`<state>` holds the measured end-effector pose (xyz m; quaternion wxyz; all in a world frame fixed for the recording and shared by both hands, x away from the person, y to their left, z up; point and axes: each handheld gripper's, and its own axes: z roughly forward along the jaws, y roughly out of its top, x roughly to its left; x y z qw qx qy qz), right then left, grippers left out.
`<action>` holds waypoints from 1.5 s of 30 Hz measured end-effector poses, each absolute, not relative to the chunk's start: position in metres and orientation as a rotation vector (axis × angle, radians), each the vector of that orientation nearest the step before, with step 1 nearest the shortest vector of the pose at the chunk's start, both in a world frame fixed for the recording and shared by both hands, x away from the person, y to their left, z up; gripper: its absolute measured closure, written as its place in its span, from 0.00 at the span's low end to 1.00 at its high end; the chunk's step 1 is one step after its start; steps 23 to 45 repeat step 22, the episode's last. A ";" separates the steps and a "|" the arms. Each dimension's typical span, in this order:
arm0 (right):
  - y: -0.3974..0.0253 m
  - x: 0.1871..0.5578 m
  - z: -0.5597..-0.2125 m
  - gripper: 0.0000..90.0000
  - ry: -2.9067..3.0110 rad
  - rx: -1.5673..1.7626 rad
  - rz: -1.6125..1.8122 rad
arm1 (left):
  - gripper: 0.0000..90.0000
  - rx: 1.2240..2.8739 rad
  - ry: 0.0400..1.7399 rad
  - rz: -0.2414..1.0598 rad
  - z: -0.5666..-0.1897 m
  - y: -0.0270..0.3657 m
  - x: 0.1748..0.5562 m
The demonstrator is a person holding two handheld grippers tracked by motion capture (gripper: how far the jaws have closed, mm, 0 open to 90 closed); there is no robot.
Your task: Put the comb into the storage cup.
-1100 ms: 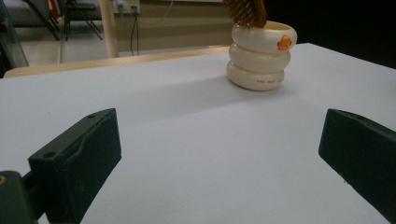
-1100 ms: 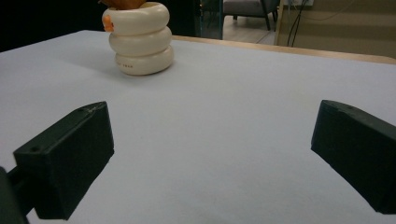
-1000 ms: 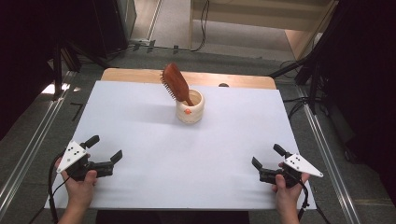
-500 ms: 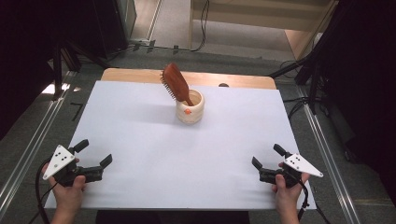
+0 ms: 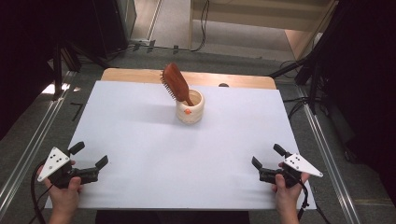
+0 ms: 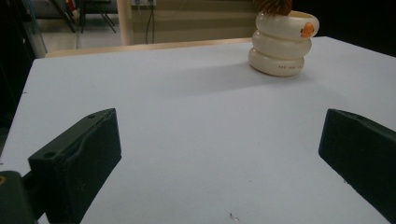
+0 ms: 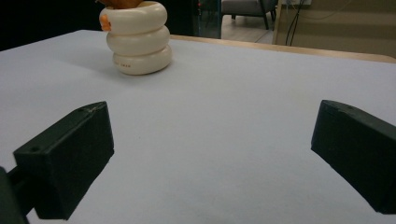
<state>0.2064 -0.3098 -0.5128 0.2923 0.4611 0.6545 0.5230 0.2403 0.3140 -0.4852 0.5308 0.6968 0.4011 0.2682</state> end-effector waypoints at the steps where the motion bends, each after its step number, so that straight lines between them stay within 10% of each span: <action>1: -0.310 0.207 -0.513 0.00 1.744 1.228 1.393 | 0.00 1.663 0.954 0.642 -0.485 0.314 0.240; 45: -0.310 0.207 -0.513 0.00 1.744 1.238 1.385 | 0.00 1.653 0.944 0.625 -0.486 0.315 0.240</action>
